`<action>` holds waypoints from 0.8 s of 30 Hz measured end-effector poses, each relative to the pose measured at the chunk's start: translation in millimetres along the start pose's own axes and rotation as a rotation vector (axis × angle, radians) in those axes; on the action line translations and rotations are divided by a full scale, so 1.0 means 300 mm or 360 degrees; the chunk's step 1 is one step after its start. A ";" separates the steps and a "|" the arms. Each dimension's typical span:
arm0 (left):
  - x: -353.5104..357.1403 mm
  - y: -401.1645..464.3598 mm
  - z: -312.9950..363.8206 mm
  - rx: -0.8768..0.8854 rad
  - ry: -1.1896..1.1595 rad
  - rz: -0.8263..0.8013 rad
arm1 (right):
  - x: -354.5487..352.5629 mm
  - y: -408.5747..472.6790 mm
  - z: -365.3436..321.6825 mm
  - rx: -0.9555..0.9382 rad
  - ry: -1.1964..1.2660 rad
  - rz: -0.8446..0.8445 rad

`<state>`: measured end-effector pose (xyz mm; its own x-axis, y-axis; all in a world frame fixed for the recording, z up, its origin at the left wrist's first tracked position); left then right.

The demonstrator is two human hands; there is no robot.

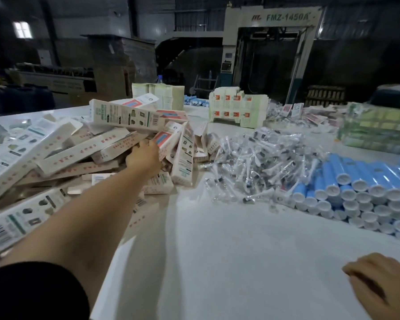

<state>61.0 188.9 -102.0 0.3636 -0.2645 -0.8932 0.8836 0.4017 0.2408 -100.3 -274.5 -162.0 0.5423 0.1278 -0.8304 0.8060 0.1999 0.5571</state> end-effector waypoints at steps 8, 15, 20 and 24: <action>-0.158 -0.075 0.120 0.0152 -0.0523 0.0434 | -0.020 -0.010 -0.027 0.0020 0.0024 -0.0191; -0.113 -0.372 0.439 0.0363 -0.1474 -0.0663 | -0.010 -0.022 0.003 0.0271 0.0402 -0.0426; 0.077 -0.645 0.598 0.0527 -0.1340 -0.1671 | -0.017 -0.025 0.099 0.1229 0.1747 -0.0040; 0.140 -0.744 0.665 0.0832 -0.1051 -0.1862 | -0.038 -0.038 0.095 0.1212 0.1919 -0.0232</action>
<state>-62.2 -86.7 -117.6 -0.6921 -0.6195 -0.3705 0.7171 -0.6486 -0.2551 -109.0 -305.9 -158.7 0.2271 0.9603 -0.1618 0.9736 -0.2277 0.0147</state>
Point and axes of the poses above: each hand's wrist, its own y-axis towards the middle knuckle, its own x-axis out of the palm, z = x × y, the point moved 4 cm from there along y, towards the middle knuckle, and after that the axes turned 12 degrees about -y, right-handed, at the moved point
